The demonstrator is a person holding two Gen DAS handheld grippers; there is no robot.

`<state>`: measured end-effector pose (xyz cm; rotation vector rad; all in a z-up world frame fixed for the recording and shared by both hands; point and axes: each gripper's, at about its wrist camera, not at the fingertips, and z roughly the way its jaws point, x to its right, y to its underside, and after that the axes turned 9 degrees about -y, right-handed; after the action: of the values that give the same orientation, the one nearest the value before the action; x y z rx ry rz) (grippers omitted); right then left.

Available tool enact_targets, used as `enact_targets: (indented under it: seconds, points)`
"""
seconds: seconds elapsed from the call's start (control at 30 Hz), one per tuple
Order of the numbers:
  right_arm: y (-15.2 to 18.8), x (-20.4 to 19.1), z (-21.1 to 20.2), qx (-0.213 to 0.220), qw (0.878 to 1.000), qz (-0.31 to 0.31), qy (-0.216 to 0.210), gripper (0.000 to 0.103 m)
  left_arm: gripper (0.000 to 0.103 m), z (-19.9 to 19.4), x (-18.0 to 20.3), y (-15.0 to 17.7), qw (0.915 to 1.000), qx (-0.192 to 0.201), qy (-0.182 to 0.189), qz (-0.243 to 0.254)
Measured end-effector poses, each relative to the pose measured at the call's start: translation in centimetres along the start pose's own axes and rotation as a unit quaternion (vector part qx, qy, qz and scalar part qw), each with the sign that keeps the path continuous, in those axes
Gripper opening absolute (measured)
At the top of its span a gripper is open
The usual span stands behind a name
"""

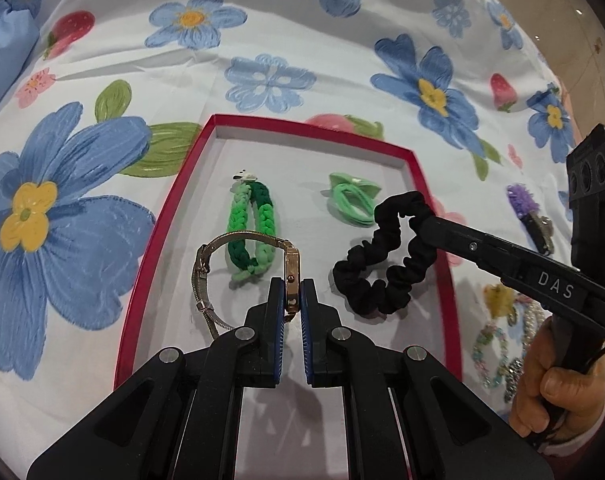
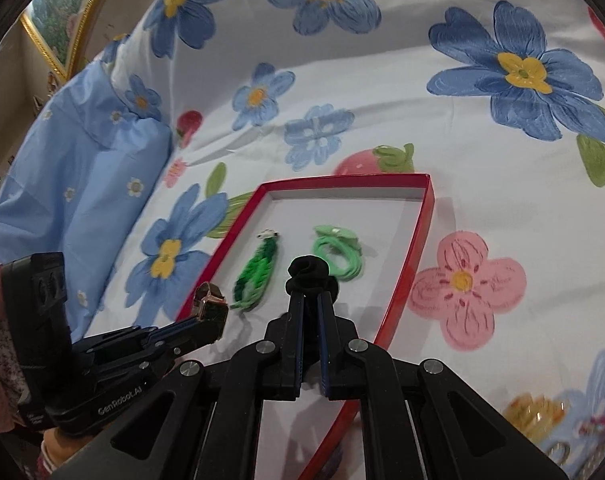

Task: Organize jewelry
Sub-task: 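Carry the watch and scrunchie into the box lid and release both, then move both open tools back toward the remaining jewelry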

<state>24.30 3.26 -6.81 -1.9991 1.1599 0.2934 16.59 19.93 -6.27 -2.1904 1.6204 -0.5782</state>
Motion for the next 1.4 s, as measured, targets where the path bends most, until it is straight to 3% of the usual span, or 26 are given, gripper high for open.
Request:
enact_targets:
  seconds: [0.27, 0.7, 0.83, 1.13, 1.4]
  points:
    - [-0.5, 0.4, 2.1, -0.026, 0.999, -0.019, 0.039, 0.007, 0.006, 2.2, 0.3, -0.4, 0.9997, -0.020, -0.013, 0.008]
    - [-0.4, 0.5, 2.9, -0.042, 0.998, -0.026, 0.048, 0.014, 0.007, 2.7, 0.8, -0.4, 0.9992, -0.026, -0.026, 0.017]
    - [-0.4, 0.3, 2.6, -0.040, 0.998, -0.026, 0.043, 0.021, 0.021, 2.4, 0.8, -0.5, 0.9991, -0.022, -0.031, 0.016]
    - [0.0, -0.3, -0.7, -0.014, 0.999, -0.021, 0.029, 0.034, 0.038, -0.5, 1.3, -0.2, 0.9990, 0.000, -0.039, 0.020]
    - [2.2, -0.1, -7.3, 0.033, 0.999, -0.008, 0.019, 0.038, 0.042, -4.0, 2.0, 1.1, 0.9995, 0.025, -0.016, -0.008]
